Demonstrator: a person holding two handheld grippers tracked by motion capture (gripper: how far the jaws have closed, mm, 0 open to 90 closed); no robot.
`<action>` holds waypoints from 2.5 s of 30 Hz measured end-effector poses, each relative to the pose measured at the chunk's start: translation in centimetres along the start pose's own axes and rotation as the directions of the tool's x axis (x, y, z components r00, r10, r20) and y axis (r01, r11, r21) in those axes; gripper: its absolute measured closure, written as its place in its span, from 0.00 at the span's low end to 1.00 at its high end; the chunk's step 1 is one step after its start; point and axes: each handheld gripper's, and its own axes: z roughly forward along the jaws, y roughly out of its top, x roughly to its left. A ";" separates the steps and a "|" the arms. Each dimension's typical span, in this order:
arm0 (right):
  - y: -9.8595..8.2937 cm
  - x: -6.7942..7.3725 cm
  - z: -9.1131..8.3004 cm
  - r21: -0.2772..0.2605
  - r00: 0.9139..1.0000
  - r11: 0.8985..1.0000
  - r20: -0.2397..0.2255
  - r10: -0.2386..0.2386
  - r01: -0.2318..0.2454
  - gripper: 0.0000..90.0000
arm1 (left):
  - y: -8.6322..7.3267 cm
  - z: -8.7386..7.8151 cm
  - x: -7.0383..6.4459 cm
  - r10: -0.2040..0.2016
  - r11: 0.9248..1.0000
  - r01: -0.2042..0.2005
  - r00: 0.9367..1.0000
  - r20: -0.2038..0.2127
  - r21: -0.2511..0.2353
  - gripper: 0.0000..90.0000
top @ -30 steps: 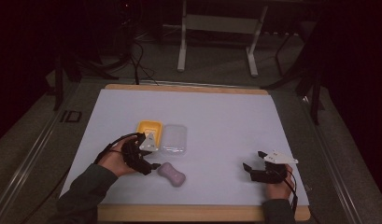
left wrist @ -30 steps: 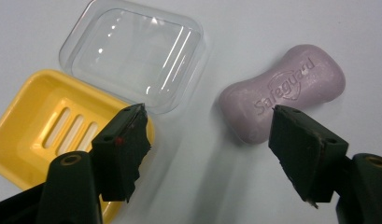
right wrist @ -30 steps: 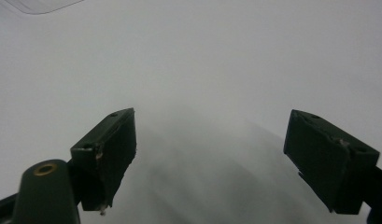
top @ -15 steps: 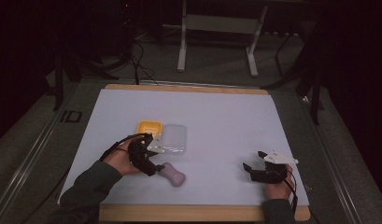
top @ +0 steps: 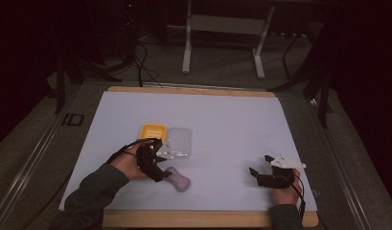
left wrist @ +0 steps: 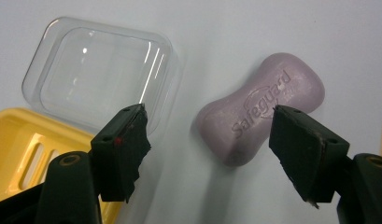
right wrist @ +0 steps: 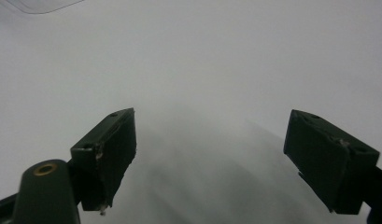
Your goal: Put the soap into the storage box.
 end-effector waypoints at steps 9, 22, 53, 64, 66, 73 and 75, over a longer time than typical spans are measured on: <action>0.0 0.0 0.0 0.001 1.000 1.000 0.000 -0.003 0.003 0.19 | 0.5 0.2 -0.2 0.023 1.000 -0.023 1.000 0.020 0.006 0.32; 0.0 0.0 0.0 0.003 1.000 1.000 -0.001 -0.003 0.003 0.19 | 1.3 0.8 -0.3 0.052 0.999 -0.053 0.997 0.053 0.009 0.33; 0.0 0.0 0.1 0.008 1.000 1.000 -0.003 -0.005 0.005 0.19 | 2.9 3.4 -1.1 0.103 0.989 -0.118 0.983 0.150 0.089 0.17; 0.0 0.1 0.1 0.011 1.000 1.000 -0.005 -0.007 0.007 0.19 | 2.9 4.2 -1.6 0.128 0.982 -0.148 0.979 0.159 0.117 0.14; 0.0 0.1 0.1 0.012 1.000 1.000 -0.005 -0.010 0.010 0.19 | 2.9 4.4 -1.7 0.138 0.980 -0.159 0.977 0.165 0.119 0.13; 0.0 0.1 0.1 0.011 1.000 1.000 -0.003 -0.012 0.012 0.19 | 3.1 5.3 -2.4 0.173 0.972 -0.197 0.969 0.174 0.131 0.13; 0.0 0.1 0.1 0.009 1.000 1.000 -0.003 -0.014 0.014 0.19 | 3.2 5.5 -2.5 0.182 0.968 -0.207 0.968 0.171 0.139 0.13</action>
